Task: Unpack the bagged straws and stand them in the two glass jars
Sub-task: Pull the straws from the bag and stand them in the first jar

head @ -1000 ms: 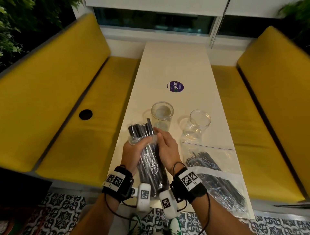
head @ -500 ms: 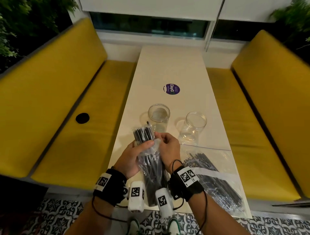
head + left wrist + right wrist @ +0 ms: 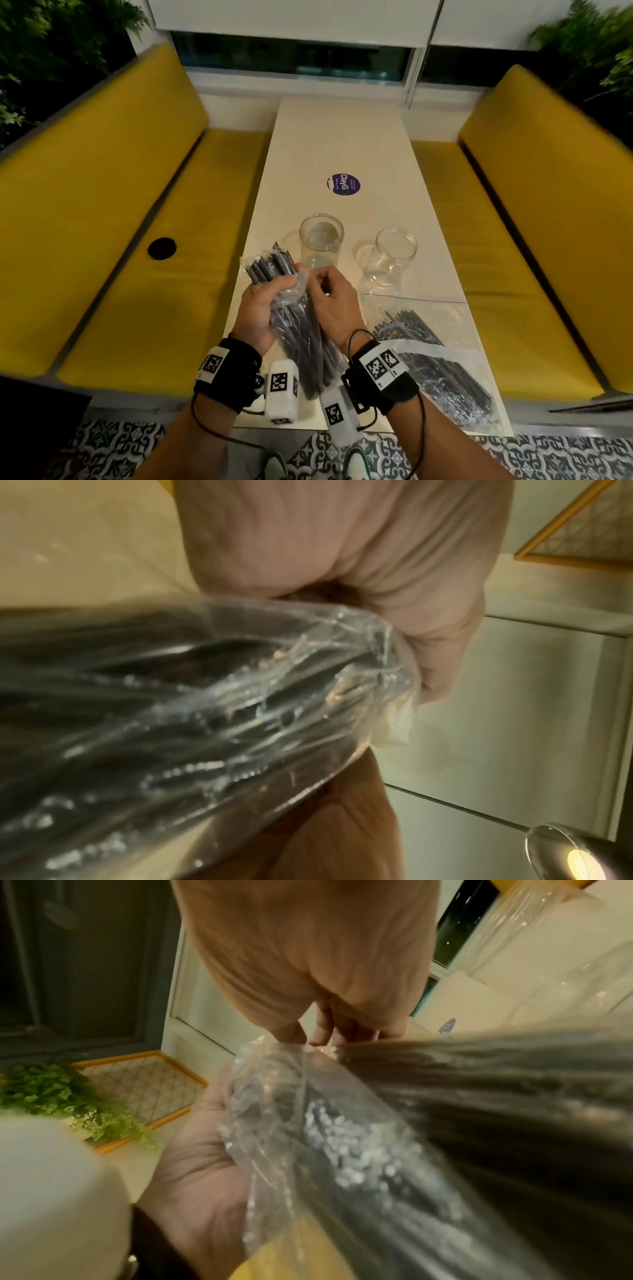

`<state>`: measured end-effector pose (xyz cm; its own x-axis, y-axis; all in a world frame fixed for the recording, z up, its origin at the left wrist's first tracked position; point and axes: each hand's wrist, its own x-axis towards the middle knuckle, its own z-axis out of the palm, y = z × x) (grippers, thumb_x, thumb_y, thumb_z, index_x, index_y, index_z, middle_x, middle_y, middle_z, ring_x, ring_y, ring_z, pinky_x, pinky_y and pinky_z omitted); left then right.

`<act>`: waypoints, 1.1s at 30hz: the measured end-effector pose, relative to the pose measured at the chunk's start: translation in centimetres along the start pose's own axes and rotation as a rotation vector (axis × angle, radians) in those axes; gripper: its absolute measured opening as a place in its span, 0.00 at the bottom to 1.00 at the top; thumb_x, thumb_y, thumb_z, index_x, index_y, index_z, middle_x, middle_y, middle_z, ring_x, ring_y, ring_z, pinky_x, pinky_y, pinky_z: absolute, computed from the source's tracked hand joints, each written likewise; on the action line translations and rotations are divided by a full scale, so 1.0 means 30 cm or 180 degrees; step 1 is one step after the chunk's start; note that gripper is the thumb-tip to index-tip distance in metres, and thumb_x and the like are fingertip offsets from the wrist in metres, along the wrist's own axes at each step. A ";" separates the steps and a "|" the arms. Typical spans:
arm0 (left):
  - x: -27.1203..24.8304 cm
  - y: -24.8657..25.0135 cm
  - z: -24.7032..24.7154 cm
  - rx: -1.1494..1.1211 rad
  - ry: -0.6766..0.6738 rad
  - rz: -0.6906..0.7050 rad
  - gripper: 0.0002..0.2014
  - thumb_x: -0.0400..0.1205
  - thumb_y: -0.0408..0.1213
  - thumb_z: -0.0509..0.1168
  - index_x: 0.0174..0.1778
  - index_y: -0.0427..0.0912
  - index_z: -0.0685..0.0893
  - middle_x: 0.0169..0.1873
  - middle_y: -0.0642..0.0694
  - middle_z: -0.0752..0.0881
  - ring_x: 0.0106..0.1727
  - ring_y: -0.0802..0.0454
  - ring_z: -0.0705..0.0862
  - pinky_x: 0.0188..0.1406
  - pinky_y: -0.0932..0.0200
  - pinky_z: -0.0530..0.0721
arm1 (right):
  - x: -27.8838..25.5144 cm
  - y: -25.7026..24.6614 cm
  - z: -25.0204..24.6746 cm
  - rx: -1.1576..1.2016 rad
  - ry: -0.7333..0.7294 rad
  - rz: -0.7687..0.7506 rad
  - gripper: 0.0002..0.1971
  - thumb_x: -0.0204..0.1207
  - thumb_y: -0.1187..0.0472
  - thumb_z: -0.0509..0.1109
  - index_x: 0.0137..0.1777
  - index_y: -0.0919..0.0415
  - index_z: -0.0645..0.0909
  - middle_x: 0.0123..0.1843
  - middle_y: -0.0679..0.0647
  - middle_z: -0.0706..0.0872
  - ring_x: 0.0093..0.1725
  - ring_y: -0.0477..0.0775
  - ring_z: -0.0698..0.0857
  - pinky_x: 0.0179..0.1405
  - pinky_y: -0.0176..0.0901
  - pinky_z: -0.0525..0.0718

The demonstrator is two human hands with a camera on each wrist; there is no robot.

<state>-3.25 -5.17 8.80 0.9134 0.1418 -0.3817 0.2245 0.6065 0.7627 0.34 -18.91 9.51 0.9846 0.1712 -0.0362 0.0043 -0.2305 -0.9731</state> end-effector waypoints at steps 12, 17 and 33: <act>0.024 0.225 -0.057 -0.0327 0.0429 0.0326 0.10 0.87 0.46 0.69 0.45 0.45 0.85 0.39 0.44 0.92 0.44 0.43 0.92 0.50 0.43 0.90 | -0.003 -0.015 -0.035 -0.0981 -0.0370 0.0581 0.27 0.89 0.36 0.57 0.60 0.56 0.88 0.55 0.55 0.93 0.54 0.57 0.89 0.61 0.55 0.88; 0.041 0.202 -0.068 -0.0203 0.0915 0.0249 0.12 0.87 0.49 0.70 0.49 0.43 0.86 0.42 0.39 0.93 0.55 0.36 0.93 0.48 0.44 0.92 | -0.057 -0.023 0.086 0.0212 0.0407 0.0458 0.17 0.90 0.42 0.61 0.68 0.47 0.86 0.62 0.49 0.91 0.63 0.51 0.89 0.61 0.46 0.87; 0.033 0.105 0.062 -0.0722 0.1176 -0.0056 0.11 0.93 0.30 0.60 0.48 0.41 0.84 0.30 0.44 0.93 0.28 0.50 0.93 0.19 0.58 0.88 | 0.008 -0.094 0.091 0.1945 0.1885 -0.0561 0.16 0.79 0.67 0.80 0.64 0.54 0.85 0.63 0.61 0.92 0.65 0.63 0.90 0.69 0.65 0.88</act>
<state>-1.01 -4.57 11.80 0.7177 0.3755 -0.5864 0.1209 0.7621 0.6361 0.10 -15.62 11.62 0.9082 -0.4097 0.0857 0.2378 0.3364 -0.9112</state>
